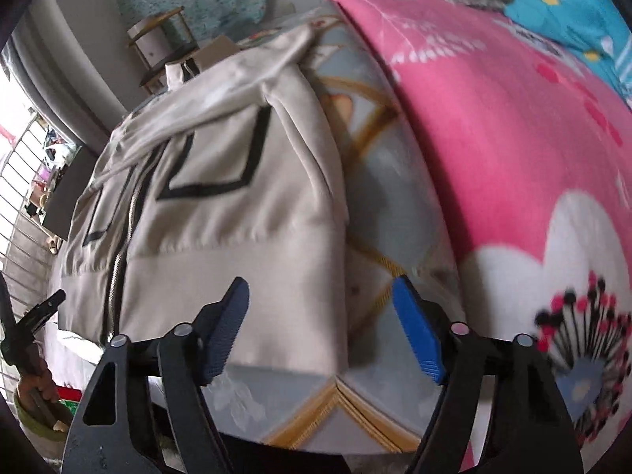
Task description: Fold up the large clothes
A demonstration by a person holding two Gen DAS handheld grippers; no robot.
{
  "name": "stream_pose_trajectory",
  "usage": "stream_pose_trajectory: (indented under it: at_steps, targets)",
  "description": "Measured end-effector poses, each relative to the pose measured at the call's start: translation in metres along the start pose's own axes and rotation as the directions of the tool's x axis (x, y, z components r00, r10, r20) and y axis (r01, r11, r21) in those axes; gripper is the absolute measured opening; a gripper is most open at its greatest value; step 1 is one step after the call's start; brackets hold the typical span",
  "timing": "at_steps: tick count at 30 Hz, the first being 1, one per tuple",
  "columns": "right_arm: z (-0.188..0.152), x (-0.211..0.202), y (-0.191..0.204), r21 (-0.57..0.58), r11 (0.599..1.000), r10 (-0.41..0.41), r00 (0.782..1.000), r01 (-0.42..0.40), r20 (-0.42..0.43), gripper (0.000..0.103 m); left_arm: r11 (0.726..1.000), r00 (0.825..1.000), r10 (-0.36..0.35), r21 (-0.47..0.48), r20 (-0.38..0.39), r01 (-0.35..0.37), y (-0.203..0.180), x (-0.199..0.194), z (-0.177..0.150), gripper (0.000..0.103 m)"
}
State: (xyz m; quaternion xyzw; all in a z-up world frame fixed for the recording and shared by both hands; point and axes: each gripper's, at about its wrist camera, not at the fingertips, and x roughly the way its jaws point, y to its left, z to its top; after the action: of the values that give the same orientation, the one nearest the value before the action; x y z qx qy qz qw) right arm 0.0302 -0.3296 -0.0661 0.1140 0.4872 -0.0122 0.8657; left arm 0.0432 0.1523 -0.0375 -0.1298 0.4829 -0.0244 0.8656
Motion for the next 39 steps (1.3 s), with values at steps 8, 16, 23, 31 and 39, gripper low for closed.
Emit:
stream_pose_trajectory:
  at_steps: [8,16,23,31,39]
  targets:
    - [-0.023,-0.004,-0.003,-0.006,0.999,0.045,0.999,-0.044,0.029,0.052,0.998,0.999,-0.051,-0.049,0.004,0.051,0.001,-0.009,-0.016,0.051]
    - [-0.020,0.008,0.000,0.002,0.998,0.058,0.995,-0.058,0.085,0.036,0.997,0.999,-0.046,-0.062,0.026,0.048,0.000,-0.008,-0.015,0.051]
    - [-0.021,-0.007,0.002,0.017,0.998,0.060,0.988,-0.063,0.141,0.004,0.999,0.998,0.046,-0.008,0.050,-0.046,-0.012,-0.014,-0.019,0.010]
    - [-0.019,-0.055,0.007,-0.033,0.997,0.082,0.976,-0.076,0.204,0.004,0.999,0.989,-0.041,0.023,0.141,0.038,-0.017,-0.072,-0.010,0.005]
    - [-0.047,-0.075,-0.005,0.025,0.996,0.083,0.989,-0.087,0.119,0.004,0.997,0.995,-0.080,0.001,0.054,0.080,-0.004,-0.095,-0.035,0.004]
